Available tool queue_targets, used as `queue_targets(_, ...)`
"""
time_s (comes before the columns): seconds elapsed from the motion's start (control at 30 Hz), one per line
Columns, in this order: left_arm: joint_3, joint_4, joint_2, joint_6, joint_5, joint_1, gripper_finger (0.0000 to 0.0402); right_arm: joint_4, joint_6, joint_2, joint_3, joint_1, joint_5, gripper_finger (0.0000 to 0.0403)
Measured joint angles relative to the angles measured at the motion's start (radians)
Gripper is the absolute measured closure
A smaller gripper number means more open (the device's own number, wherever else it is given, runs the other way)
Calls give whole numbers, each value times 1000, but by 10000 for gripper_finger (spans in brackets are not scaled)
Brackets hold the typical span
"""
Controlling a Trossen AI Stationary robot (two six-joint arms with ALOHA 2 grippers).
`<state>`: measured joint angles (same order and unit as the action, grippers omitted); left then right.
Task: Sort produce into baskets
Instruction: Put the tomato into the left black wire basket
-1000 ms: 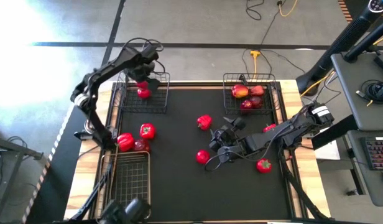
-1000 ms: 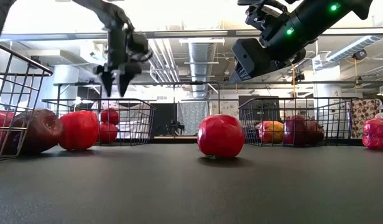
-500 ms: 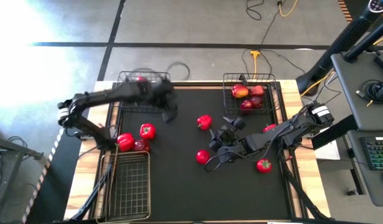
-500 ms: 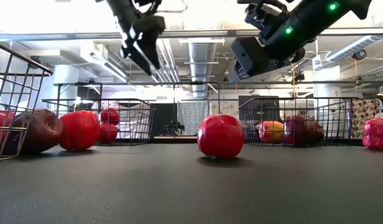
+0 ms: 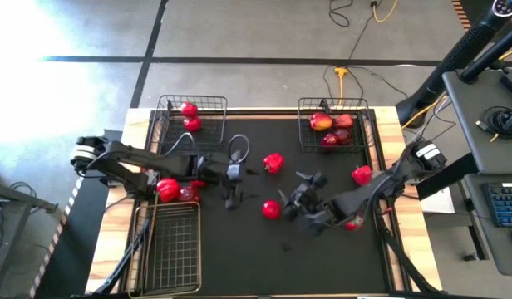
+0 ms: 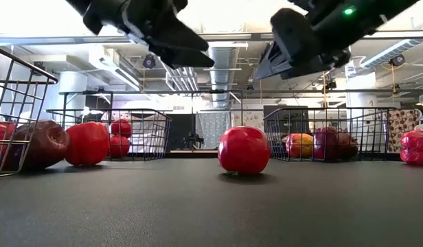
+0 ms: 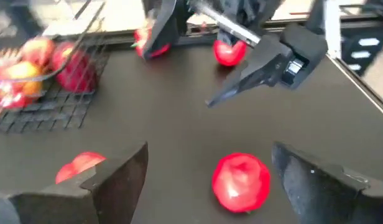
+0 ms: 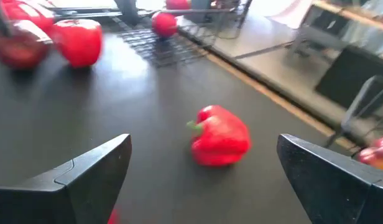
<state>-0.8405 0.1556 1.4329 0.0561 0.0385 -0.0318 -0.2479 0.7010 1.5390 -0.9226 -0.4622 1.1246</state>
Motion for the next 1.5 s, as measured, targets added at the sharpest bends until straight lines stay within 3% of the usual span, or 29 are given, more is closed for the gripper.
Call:
queue_targets(0.2,141,249,24,67,100,-35,77,103,96,35,-19,-111,-4,9)
queue_targets(0.33,219,399,45,85,108,-80,77,138,119,36,-57,-170,1,9)
queue_targets(0.57,263,425,74,85,114,-158,77,135,111,36,-119,-195,10,9)
queue_targets(1.03,160,402,248,13,104,-169,77,122,47,37,-124,-201,-8,9)
queue_targets(1.33,26,337,372,6,97,-168,77,125,73,37,-68,-203,-10,9)
queue_targets(1.5,-57,263,463,39,-48,-163,77,122,104,37,-38,-203,-28,9)
